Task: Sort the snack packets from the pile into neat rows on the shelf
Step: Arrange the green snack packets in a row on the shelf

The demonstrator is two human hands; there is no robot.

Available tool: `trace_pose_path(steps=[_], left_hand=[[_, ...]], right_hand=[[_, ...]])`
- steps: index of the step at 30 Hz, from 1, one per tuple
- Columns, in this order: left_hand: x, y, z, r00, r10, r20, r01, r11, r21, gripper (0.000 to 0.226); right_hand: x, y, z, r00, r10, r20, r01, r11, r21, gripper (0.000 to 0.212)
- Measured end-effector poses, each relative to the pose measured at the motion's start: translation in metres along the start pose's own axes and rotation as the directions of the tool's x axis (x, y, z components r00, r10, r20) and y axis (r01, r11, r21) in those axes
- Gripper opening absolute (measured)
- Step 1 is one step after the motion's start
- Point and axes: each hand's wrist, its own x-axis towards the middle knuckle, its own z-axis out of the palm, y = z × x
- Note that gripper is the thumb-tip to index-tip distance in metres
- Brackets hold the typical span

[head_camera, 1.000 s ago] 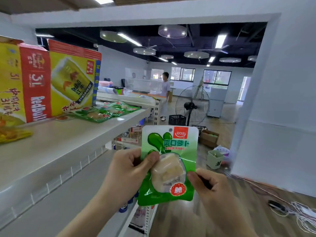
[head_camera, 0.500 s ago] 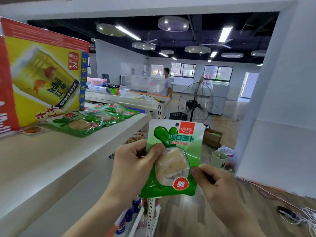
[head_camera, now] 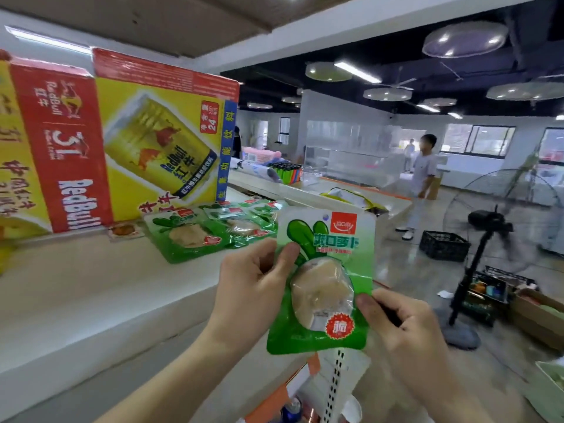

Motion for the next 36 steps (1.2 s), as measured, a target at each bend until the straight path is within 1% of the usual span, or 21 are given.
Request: trace_pose_path(steps=[4,8,10,13,16,18,22,24,26,30,33,36], left_hand=[[0.014,-0.006,0.018,0.996,0.012,-0.089,-0.004,0.996,0.089,0.045],[0.023,-0.007,0.019,0.983,0.0,-0.186,0.032,0.985,0.169,0.039],[0.028,-0.006,0.014,0.976,0.0,-0.219,0.041,0.982,0.183,0.038],[0.034,-0.009,0.004,0.969,0.015,-0.247,0.032,0.982,0.185,0.028],[0.041,-0.015,-0.008,0.955,0.042,-0.295,0.029,0.972,0.235,0.026],[0.047,-0.021,-0.014,0.953,0.042,-0.3,0.034,0.969,0.243,0.022],[0.058,-0.03,-0.008,0.95,0.059,-0.306,0.033,0.957,0.288,0.018],[0.063,-0.032,0.003,0.948,0.062,-0.312,0.035,0.955,0.296,0.015],[0.07,-0.037,0.014,0.953,0.067,-0.294,0.032,0.947,0.319,0.016],[0.09,-0.046,0.034,0.957,0.096,-0.274,0.04,0.891,0.451,0.022],[0.107,-0.049,0.044,0.958,0.075,-0.278,0.073,0.871,0.485,0.021],[0.135,-0.051,0.057,0.957,0.091,-0.274,0.077,0.835,0.545,0.024]], right_hand=[[0.039,0.016,-0.011,0.993,-0.032,0.109,0.027,0.998,0.049,0.03],[0.068,0.03,-0.004,0.975,-0.06,0.213,0.041,0.995,0.09,0.026],[0.08,0.035,0.004,0.961,-0.076,0.264,0.05,0.993,0.103,0.032],[0.094,0.034,0.018,0.95,-0.083,0.302,0.052,0.993,0.108,0.033],[0.103,0.029,0.031,0.931,-0.098,0.352,0.06,0.991,0.116,0.033],[0.109,0.029,0.035,0.923,-0.11,0.368,0.08,0.992,0.096,0.033],[0.122,0.037,0.03,0.922,-0.106,0.371,0.106,0.994,0.021,0.04],[0.13,0.044,0.023,0.934,-0.1,0.344,0.114,0.993,-0.021,0.043],[0.139,0.05,0.014,0.94,-0.085,0.33,0.116,0.99,-0.076,0.044],[0.167,0.06,-0.006,0.926,-0.08,0.368,0.156,0.971,-0.182,0.04],[0.199,0.054,-0.016,0.901,-0.094,0.423,0.257,0.901,-0.349,0.043],[0.235,0.047,-0.026,0.88,-0.081,0.468,0.343,0.79,-0.508,0.042]])
